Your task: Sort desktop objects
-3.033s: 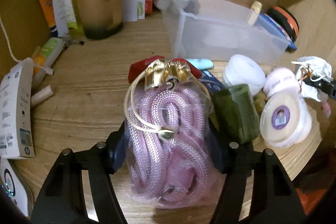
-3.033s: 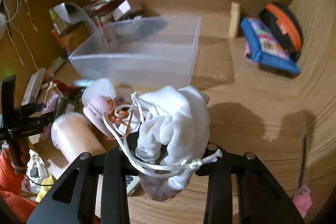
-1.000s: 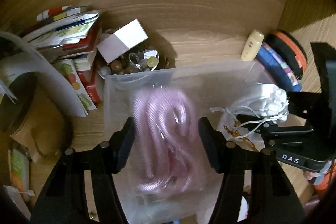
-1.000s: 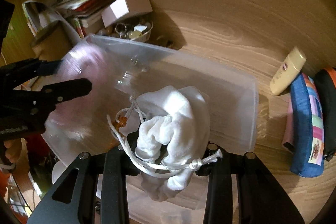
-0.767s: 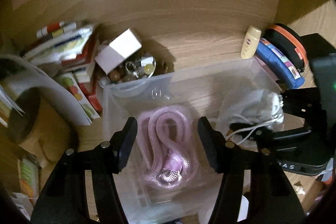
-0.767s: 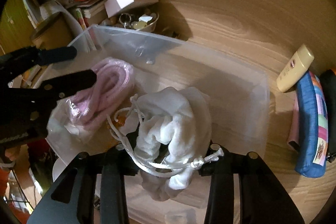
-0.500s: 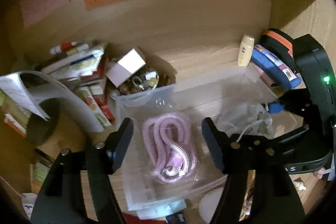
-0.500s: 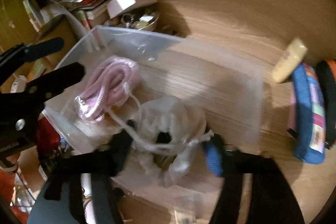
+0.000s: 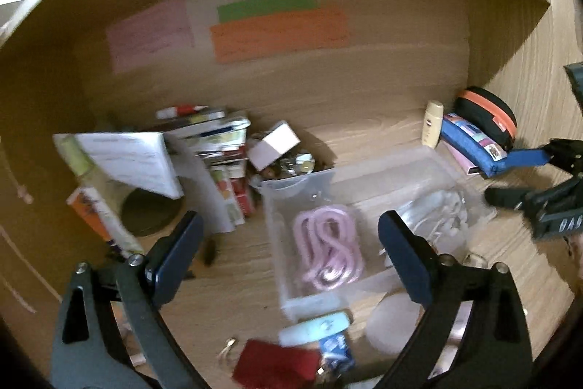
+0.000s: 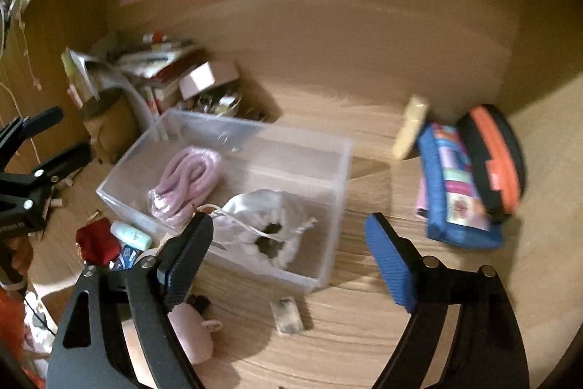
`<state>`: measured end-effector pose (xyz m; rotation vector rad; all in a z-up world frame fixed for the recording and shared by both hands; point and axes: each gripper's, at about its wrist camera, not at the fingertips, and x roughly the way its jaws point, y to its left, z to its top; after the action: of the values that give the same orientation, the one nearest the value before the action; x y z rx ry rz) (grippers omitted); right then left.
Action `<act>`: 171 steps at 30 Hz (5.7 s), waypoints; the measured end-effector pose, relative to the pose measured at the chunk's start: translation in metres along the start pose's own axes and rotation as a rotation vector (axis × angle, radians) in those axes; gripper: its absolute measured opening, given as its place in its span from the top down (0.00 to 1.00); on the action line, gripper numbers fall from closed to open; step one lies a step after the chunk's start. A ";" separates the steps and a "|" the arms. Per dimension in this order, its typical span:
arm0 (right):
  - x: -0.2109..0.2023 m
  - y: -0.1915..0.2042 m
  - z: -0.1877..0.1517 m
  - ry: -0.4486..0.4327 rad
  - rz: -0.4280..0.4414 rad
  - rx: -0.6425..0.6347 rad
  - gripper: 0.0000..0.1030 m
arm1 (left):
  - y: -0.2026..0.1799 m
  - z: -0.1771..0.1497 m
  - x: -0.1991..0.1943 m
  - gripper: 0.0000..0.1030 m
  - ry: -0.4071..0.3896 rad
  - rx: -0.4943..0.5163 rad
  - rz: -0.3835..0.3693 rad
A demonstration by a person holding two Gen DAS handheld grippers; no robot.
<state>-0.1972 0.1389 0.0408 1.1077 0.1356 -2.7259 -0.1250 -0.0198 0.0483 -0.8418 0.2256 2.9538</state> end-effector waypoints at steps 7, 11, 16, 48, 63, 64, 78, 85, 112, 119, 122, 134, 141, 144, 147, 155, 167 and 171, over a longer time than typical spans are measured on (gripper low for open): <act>-0.016 -0.022 -0.020 -0.036 -0.047 0.073 0.07 | 0.036 -0.027 -0.015 0.02 0.058 -0.095 -0.001; -0.005 -0.029 -0.038 0.017 -0.061 0.102 0.07 | 0.047 -0.055 -0.002 0.02 0.152 -0.117 0.005; 0.019 -0.029 -0.058 0.095 -0.106 0.070 0.07 | 0.068 -0.095 0.025 0.02 0.311 -0.193 0.003; 0.054 0.005 -0.090 0.197 0.004 -0.164 0.79 | 0.035 -0.129 0.042 0.54 0.381 -0.132 -0.064; 0.018 -0.017 -0.066 0.093 0.021 -0.049 0.79 | 0.051 -0.111 0.015 0.95 0.297 -0.209 -0.026; 0.016 -0.018 -0.063 0.082 0.022 -0.046 0.79 | 0.051 -0.109 0.013 0.95 0.290 -0.208 -0.037; -0.008 -0.014 -0.042 -0.009 0.031 -0.056 0.79 | 0.046 -0.080 -0.011 0.97 0.193 -0.197 -0.048; -0.023 -0.007 -0.034 -0.064 0.035 -0.089 0.79 | 0.049 -0.070 -0.015 0.96 0.185 -0.177 -0.072; 0.007 0.046 -0.007 -0.044 0.166 -0.178 0.79 | 0.013 -0.121 0.056 0.22 0.431 -0.023 -0.155; 0.021 0.058 -0.002 -0.022 0.197 -0.183 0.79 | 0.037 -0.121 0.042 0.58 0.377 -0.121 -0.170; 0.024 0.060 0.001 -0.021 0.207 -0.179 0.79 | 0.048 -0.122 0.036 0.76 0.363 -0.180 -0.167; 0.031 0.066 0.012 -0.023 0.219 -0.180 0.79 | 0.081 -0.114 -0.007 0.84 0.242 -0.302 -0.074; 0.030 0.067 0.019 -0.042 0.222 -0.183 0.79 | 0.087 -0.074 -0.029 0.84 0.135 -0.257 -0.048; 0.030 0.068 0.021 -0.046 0.221 -0.186 0.79 | 0.083 -0.054 -0.030 0.84 0.090 -0.239 -0.052; 0.033 0.068 0.023 -0.048 0.220 -0.189 0.79 | 0.075 -0.033 -0.026 0.84 0.054 -0.212 -0.065; 0.059 0.068 0.033 -0.003 0.228 -0.190 0.79 | 0.043 0.013 0.012 0.84 0.043 -0.166 -0.155; 0.105 0.063 0.029 0.094 0.198 -0.180 0.79 | 0.010 0.017 0.091 0.84 0.164 -0.149 -0.219; 0.114 0.061 0.025 0.116 0.208 -0.188 0.79 | 0.003 0.011 0.105 0.84 0.200 -0.138 -0.224</act>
<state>-0.2805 0.0586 -0.0215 1.1554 0.2715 -2.4127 -0.2198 -0.0191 0.0021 -1.1024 -0.0609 2.7016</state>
